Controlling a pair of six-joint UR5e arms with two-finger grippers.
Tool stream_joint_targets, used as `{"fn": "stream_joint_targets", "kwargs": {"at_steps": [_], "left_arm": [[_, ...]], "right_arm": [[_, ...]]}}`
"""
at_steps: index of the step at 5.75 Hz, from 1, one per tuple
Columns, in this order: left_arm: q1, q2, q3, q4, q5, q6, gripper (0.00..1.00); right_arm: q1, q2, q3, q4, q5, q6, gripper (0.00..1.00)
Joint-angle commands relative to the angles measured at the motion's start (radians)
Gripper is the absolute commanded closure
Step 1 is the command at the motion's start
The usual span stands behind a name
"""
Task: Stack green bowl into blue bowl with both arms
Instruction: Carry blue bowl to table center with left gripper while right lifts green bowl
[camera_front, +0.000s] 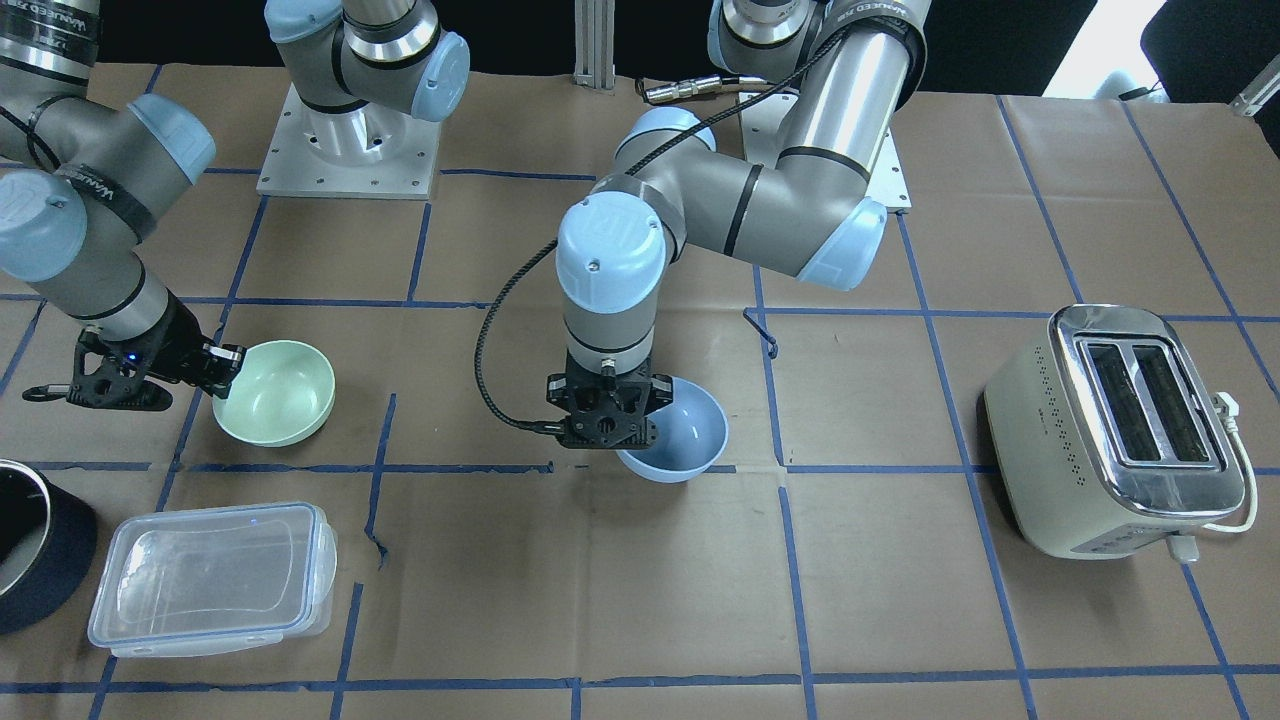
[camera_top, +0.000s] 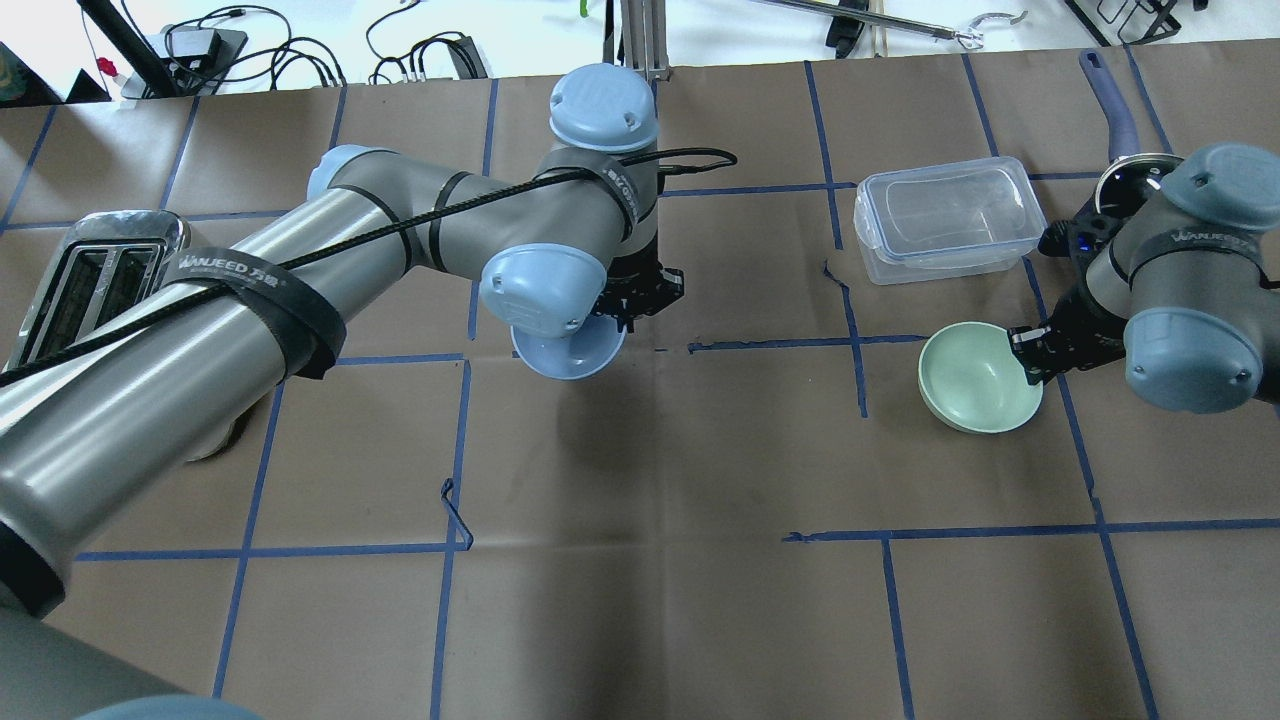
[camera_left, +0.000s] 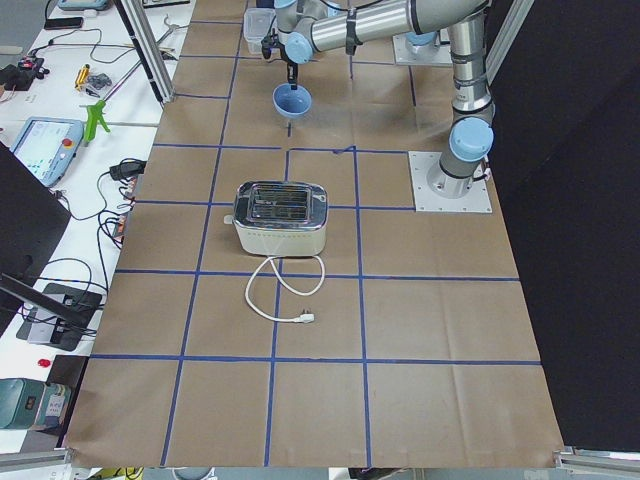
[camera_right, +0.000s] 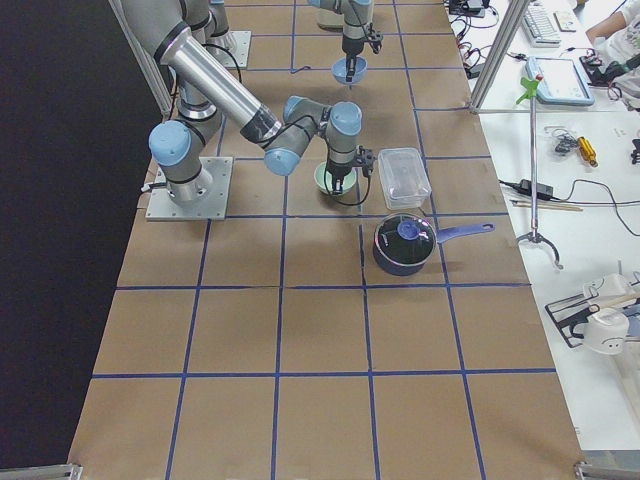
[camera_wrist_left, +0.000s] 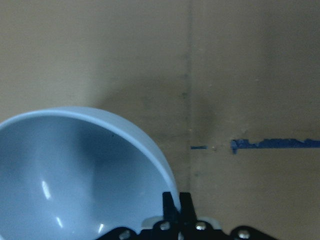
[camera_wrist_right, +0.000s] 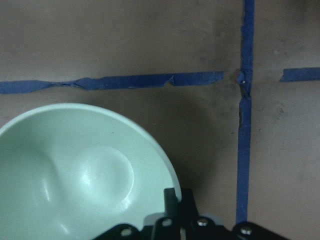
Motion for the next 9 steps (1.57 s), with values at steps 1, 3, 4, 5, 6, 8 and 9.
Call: {"fn": "stream_joint_targets", "kwargs": {"at_steps": [1, 3, 4, 5, 6, 8, 9], "left_arm": [[-0.064, -0.029, 0.032, 0.008, 0.000, -0.052, 0.98], [-0.098, -0.116, 0.025, 0.197, 0.017, -0.043, 0.93], [-0.106, -0.124, 0.005, 0.198, 0.067, -0.035, 0.77], [-0.108, -0.104, 0.009, 0.194, 0.066, -0.043, 0.02], [-0.103, -0.067, 0.018, 0.162, 0.054, -0.040, 0.01], [-0.083, 0.066, 0.032, 0.007, 0.035, -0.030, 0.01], [-0.022, 0.153, 0.025, -0.089, 0.034, 0.030, 0.01]], "right_arm": [[0.003, -0.022, -0.129, 0.170, 0.006, 0.001, 0.94], [0.003, -0.056, -0.308, 0.441, 0.007, 0.004, 0.94], [0.003, -0.073, -0.371, 0.534, 0.006, 0.004, 0.94], [0.016, -0.077, -0.446, 0.609, 0.007, 0.033, 0.94], [0.051, -0.077, -0.483, 0.640, 0.004, 0.051, 0.94], [0.130, -0.076, -0.518, 0.665, 0.007, 0.158, 0.94], [0.168, -0.076, -0.518, 0.663, 0.006, 0.204, 0.94]]}}
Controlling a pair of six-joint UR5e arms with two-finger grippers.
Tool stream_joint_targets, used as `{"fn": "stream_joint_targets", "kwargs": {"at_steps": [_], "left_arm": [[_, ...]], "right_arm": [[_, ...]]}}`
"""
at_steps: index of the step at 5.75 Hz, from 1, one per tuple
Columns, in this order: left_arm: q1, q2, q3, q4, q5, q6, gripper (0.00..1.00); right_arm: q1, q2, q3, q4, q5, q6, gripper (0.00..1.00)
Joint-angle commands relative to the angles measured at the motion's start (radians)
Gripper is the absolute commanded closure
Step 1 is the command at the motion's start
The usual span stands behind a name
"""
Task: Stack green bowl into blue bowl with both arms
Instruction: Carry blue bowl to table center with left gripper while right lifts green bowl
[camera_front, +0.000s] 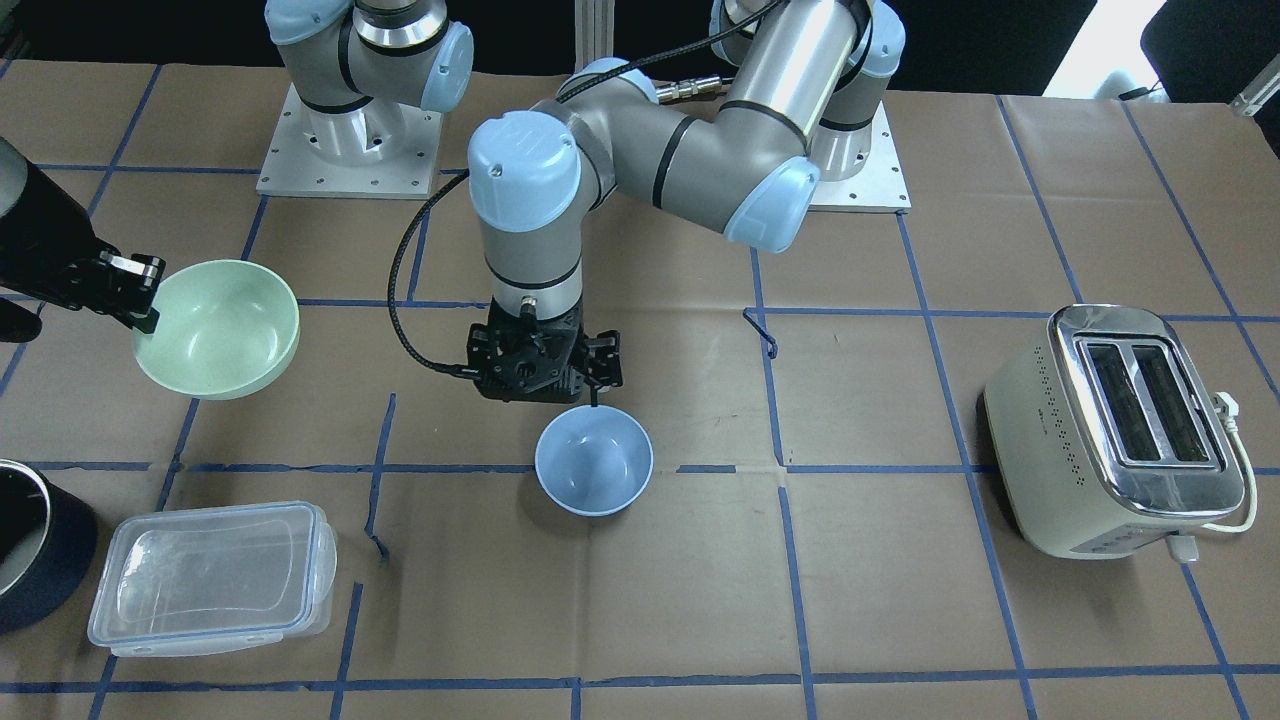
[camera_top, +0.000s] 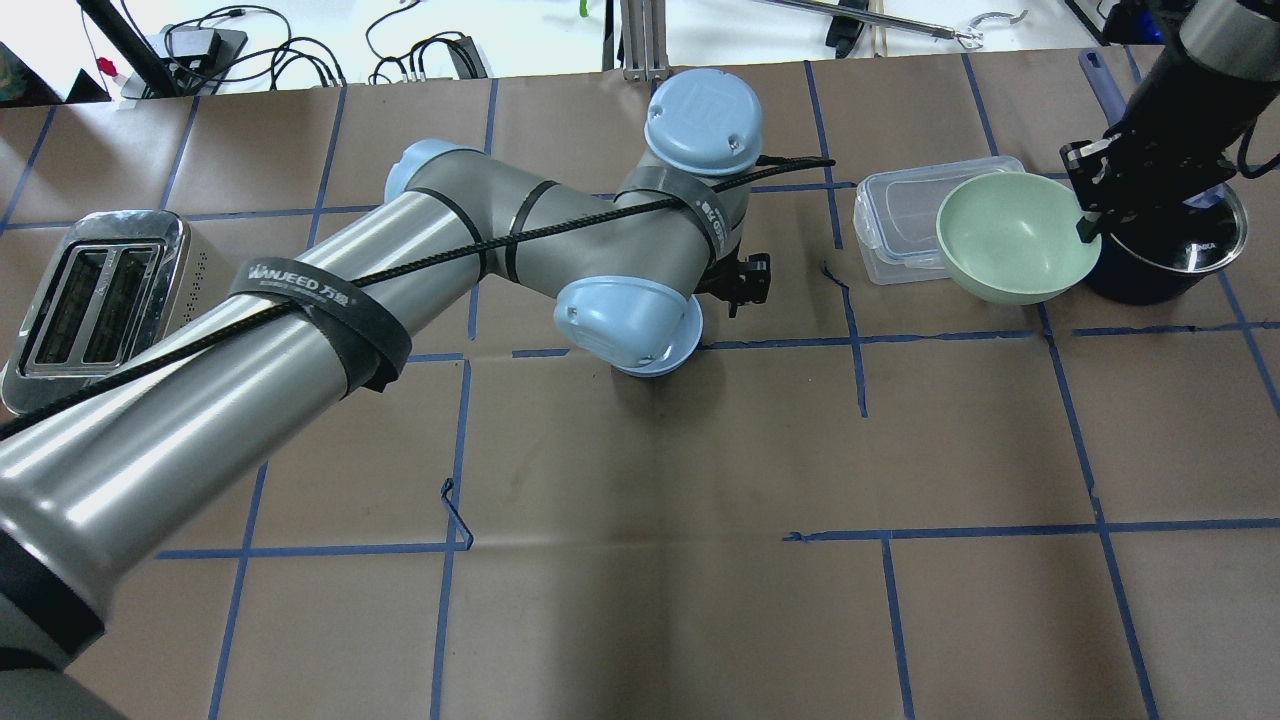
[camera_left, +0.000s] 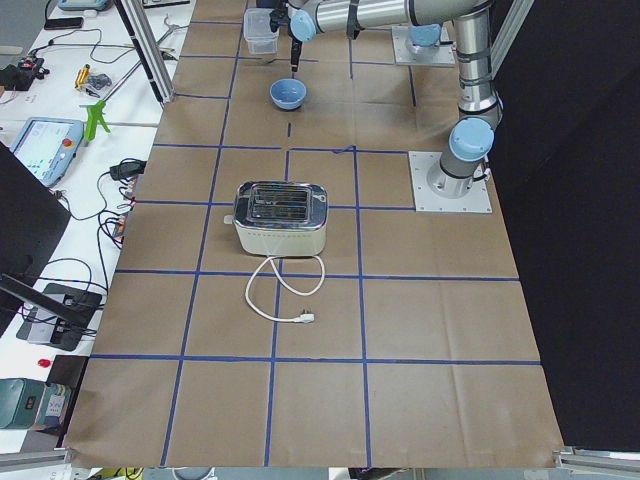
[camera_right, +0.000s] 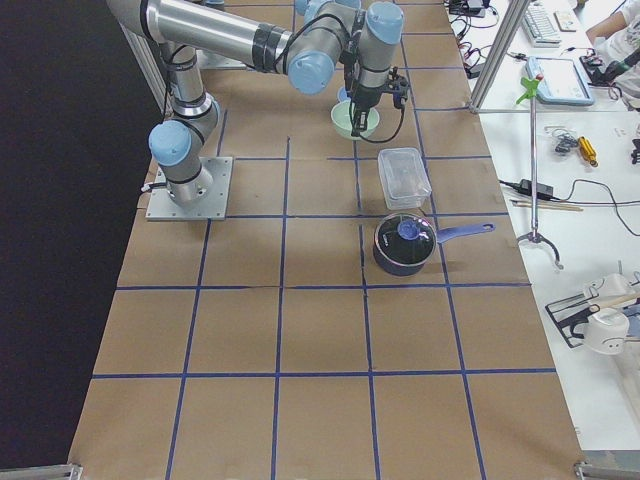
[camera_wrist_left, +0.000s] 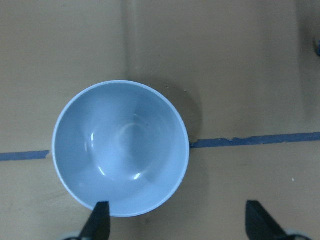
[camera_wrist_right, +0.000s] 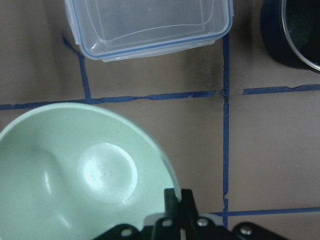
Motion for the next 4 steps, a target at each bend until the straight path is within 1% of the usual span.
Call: {"fn": "stream_joint_targets", "kwargs": {"at_steps": [1, 2, 3, 4], "left_arm": [[0.093, 0.179, -0.030, -0.202, 0.002, 0.110, 0.03], [0.192, 0.251, -0.037, -0.357, 0.004, 0.238, 0.03], [0.310, 0.328, -0.041, -0.397, 0.004, 0.373, 0.02], [0.393, 0.363, -0.016, -0.452, -0.001, 0.429, 0.02]], "right_arm": [[0.095, 0.002, -0.003, -0.011, -0.002, 0.120, 0.94], [0.157, 0.006, -0.003, -0.018, 0.000, 0.200, 0.94], [0.211, 0.012, -0.001, -0.042, 0.000, 0.267, 0.95], [0.263, 0.015, -0.001, -0.044, 0.000, 0.347, 0.95]]}}
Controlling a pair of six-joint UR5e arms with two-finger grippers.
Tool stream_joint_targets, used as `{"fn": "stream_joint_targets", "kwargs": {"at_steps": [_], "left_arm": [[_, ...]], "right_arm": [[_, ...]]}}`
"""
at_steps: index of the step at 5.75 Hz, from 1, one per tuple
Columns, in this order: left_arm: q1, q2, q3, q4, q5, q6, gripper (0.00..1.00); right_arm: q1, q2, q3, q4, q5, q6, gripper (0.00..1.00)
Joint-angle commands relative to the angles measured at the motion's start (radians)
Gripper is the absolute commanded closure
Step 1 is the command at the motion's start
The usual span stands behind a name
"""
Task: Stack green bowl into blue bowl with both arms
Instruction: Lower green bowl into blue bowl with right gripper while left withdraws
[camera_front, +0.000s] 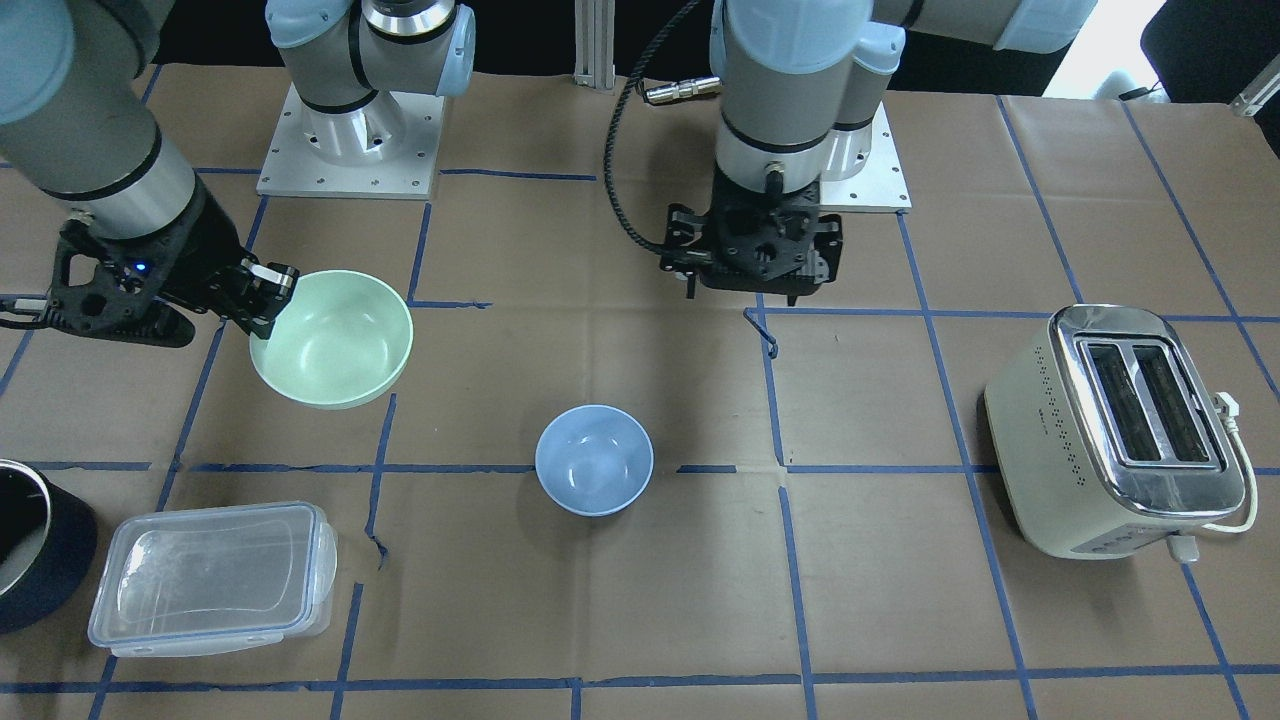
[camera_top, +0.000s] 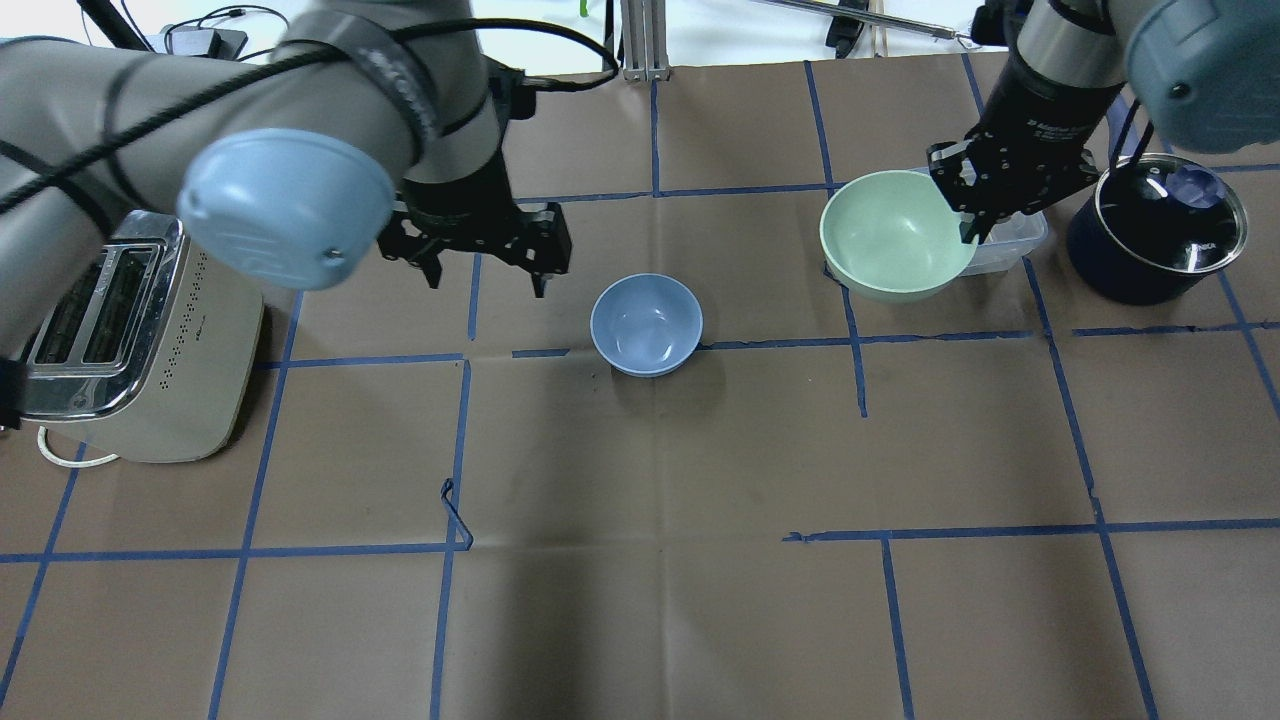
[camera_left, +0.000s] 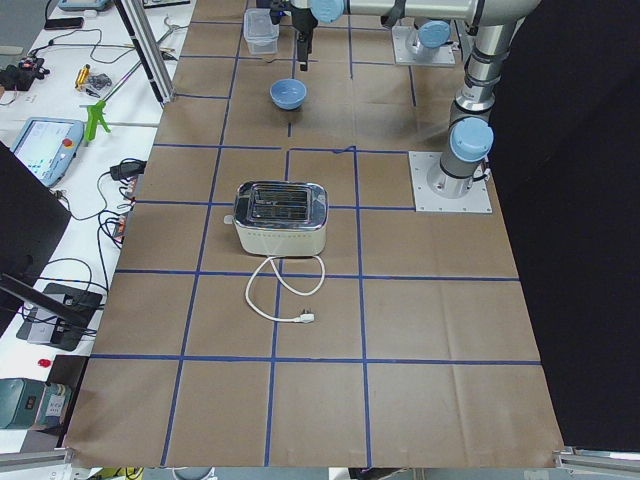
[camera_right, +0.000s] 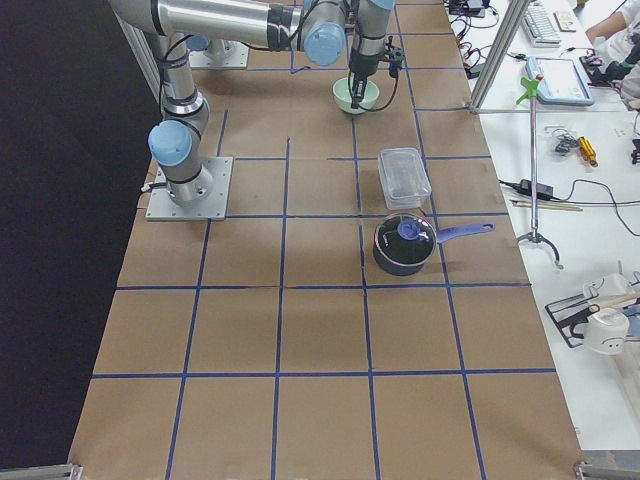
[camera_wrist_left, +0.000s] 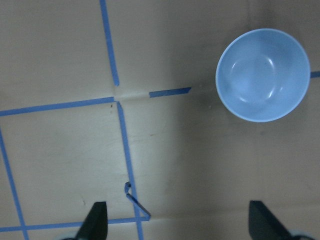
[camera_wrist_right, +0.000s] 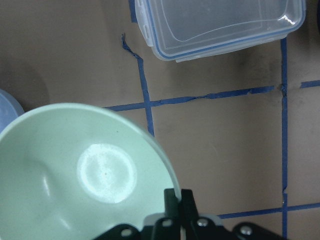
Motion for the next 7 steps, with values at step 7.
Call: {"fn": "stream_joint_targets", "kwargs": {"at_steps": [7], "left_arm": [[0.121, 0.093, -0.009, -0.083, -0.057, 0.076, 0.02]], "right_arm": [[0.366, 0.276, 0.010, -0.324, 0.009, 0.483, 0.96]]}}
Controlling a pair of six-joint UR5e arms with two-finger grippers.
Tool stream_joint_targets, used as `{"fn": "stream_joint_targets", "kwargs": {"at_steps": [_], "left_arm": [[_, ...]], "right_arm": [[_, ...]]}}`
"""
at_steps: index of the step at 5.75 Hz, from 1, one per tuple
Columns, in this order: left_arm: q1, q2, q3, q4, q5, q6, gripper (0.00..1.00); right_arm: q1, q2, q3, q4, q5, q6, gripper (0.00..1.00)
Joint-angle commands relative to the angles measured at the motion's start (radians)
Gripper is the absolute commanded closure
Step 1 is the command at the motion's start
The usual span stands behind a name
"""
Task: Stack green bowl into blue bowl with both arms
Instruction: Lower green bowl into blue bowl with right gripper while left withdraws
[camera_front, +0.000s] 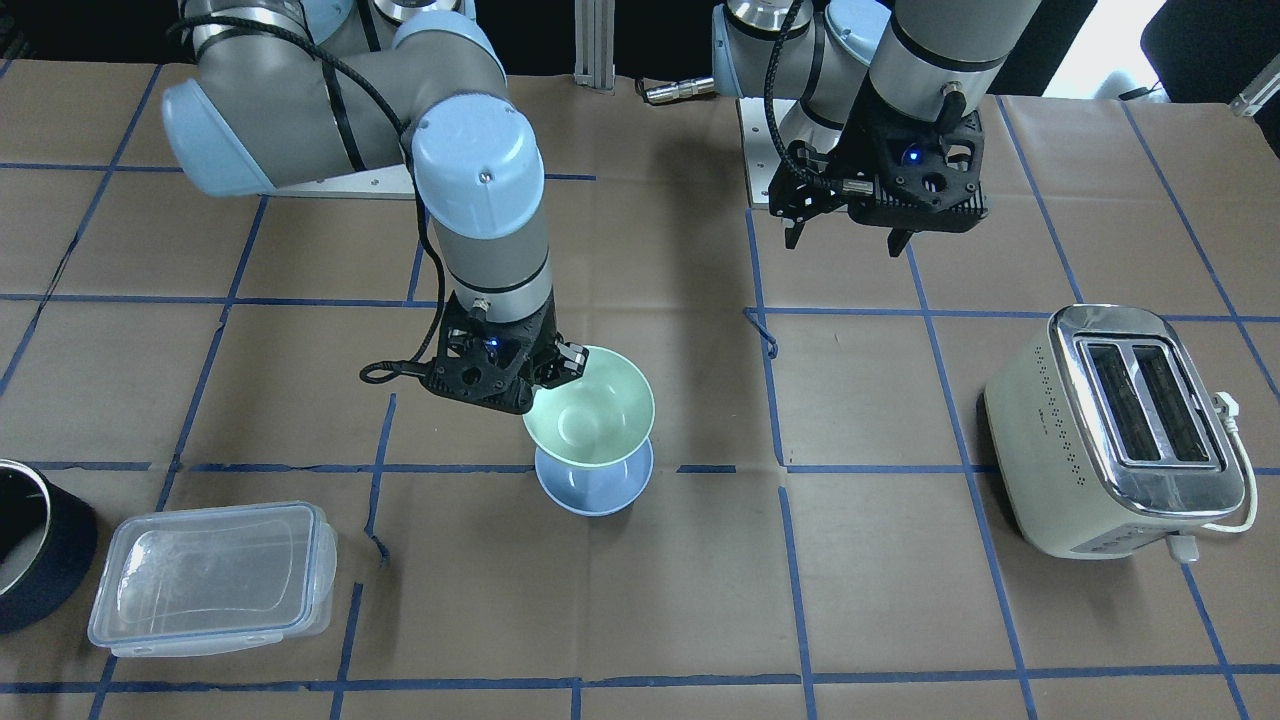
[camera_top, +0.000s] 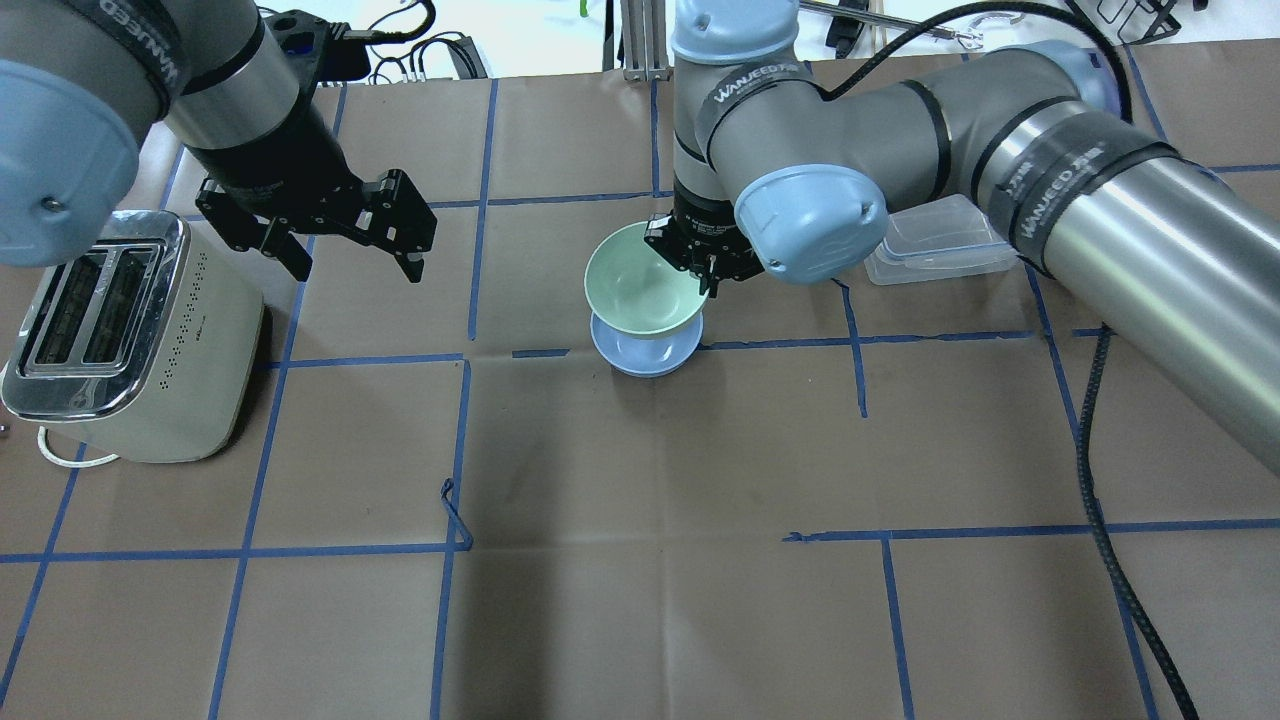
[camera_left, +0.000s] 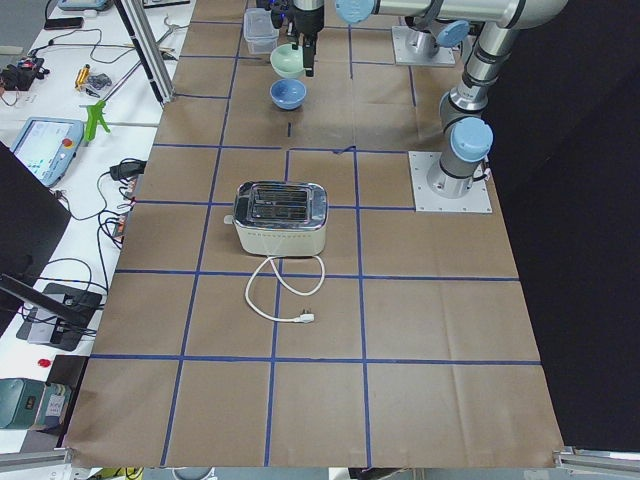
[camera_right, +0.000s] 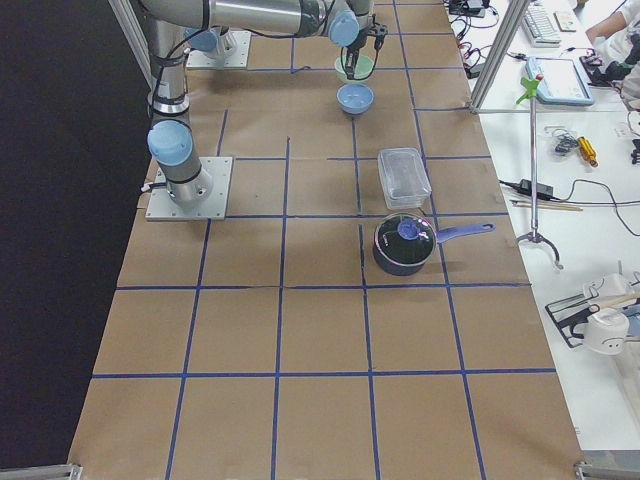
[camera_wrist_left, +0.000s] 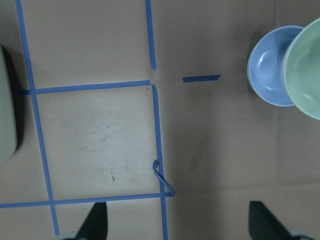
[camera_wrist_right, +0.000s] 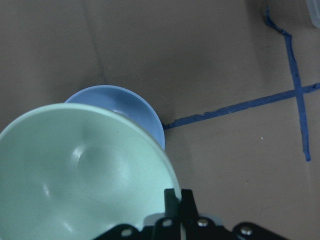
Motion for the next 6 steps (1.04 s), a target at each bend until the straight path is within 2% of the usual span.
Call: {"fn": "stream_joint_targets", "kwargs": {"at_steps": [1, 3, 4, 5, 6], "left_arm": [[0.000, 0.000, 0.000, 0.003, 0.001, -0.001, 0.02], [0.000, 0.003, 0.005, 0.004, 0.001, -0.001, 0.02], [0.002, 0.001, 0.005, 0.006, -0.002, -0.001, 0.02], [0.000, 0.003, 0.008, 0.006, -0.004, -0.003, 0.02], [0.000, 0.001, 0.008, 0.006, -0.013, -0.006, 0.02]], "right_arm": [[0.003, 0.067, 0.006, -0.041, 0.000, 0.002, 0.96], [0.003, 0.088, 0.015, -0.050, -0.002, 0.002, 0.94], [0.003, 0.090, 0.009, -0.071, -0.003, -0.006, 0.69], [0.003, 0.090, 0.009, -0.116, -0.011, -0.010, 0.10], [0.002, 0.082, 0.003, -0.122, -0.003, -0.007, 0.00]]}}
